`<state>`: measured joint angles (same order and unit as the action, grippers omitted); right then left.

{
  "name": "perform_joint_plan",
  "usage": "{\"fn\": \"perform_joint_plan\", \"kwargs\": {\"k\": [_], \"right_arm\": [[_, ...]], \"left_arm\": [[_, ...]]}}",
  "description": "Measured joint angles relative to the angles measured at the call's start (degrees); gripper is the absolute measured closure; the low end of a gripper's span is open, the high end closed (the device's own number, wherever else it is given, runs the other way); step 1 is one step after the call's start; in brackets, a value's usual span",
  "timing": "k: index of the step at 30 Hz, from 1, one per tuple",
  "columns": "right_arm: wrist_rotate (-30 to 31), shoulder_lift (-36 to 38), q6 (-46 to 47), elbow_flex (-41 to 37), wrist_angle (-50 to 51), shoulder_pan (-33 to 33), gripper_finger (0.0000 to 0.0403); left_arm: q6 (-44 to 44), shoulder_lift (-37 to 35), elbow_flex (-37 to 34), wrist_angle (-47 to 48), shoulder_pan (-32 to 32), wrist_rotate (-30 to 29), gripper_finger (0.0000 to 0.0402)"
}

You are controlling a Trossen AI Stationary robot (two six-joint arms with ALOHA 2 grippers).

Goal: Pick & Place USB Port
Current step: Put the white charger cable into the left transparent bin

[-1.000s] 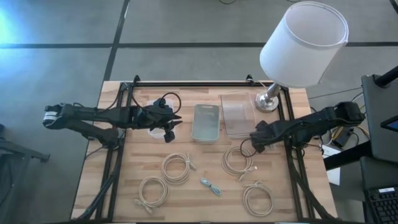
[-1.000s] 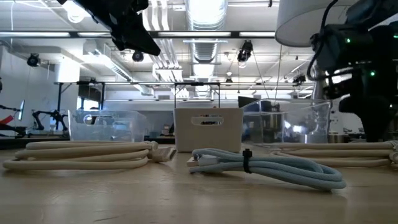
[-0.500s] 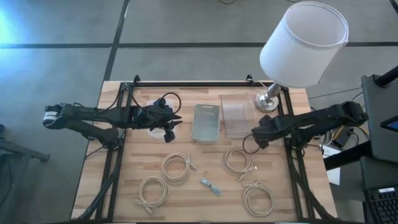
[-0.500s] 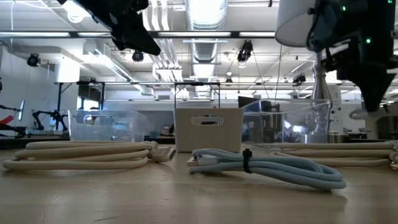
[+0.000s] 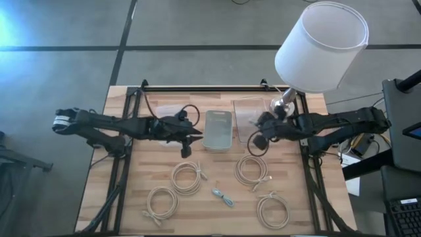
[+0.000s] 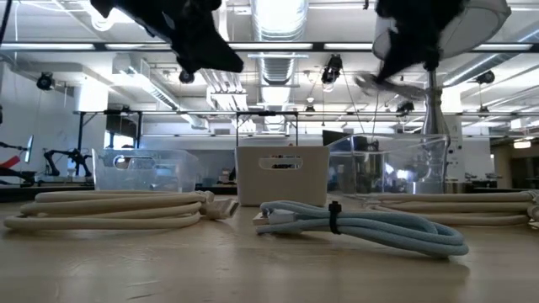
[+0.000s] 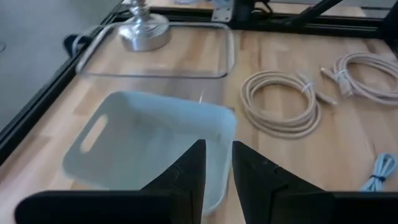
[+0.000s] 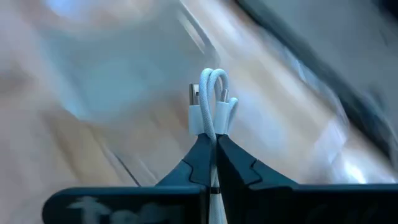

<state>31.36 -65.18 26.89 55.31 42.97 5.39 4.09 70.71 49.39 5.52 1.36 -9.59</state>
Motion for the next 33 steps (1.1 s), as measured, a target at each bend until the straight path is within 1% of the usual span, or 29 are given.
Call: {"fn": "perform_joint_plan", "kwargs": {"k": [3, 6, 10, 12, 14, 18, 23, 28, 33], "right_arm": [[-2.0, 0.4, -11.9, -2.2, -15.2, 0.0, 0.0391], [-6.0, 0.4, -18.5, -4.4, -27.3, 0.0, 0.0391], [-13.2, 0.2, -22.5, -8.5, -42.3, 0.0, 0.0391], [-15.1, -0.1, -22.9, -10.6, -48.6, 0.0, 0.0391], [-15.7, -0.2, -23.0, -12.2, -52.4, -0.1, 0.0391], [-17.1, -0.6, -23.0, -14.5, -57.2, -0.1, 0.0391], [-18.3, -0.6, -22.9, -15.5, -58.6, -0.1, 0.0391], [-18.3, -0.6, -23.0, -15.5, -58.7, 0.0, 0.0391], [-18.3, -0.6, -23.0, -15.5, -58.7, -0.1, 0.0391]], "left_arm": [[-1.1, 3.2, 0.0, -3.8, 0.5, 0.0, 0.0321], [-1.7, 6.6, 0.0, -7.1, 0.6, 0.0, 0.0321], [-2.2, 11.4, 0.0, -15.0, 0.6, -0.1, 0.0321], [-3.1, 13.7, 0.0, -20.5, 0.6, -0.1, 0.0321], [-4.0, 15.9, 0.0, -26.5, 0.6, -0.1, 0.0321], [-4.3, 19.4, 0.0, -37.3, 0.6, -0.1, 0.0321], [-4.2, 22.4, 0.0, -45.6, 0.6, 0.1, 0.0321], [-4.1, 23.9, 0.5, -48.9, 0.6, 3.1, 0.0321], [-3.9, 24.0, 1.6, -49.2, 0.6, 3.1, 0.0321]]}}
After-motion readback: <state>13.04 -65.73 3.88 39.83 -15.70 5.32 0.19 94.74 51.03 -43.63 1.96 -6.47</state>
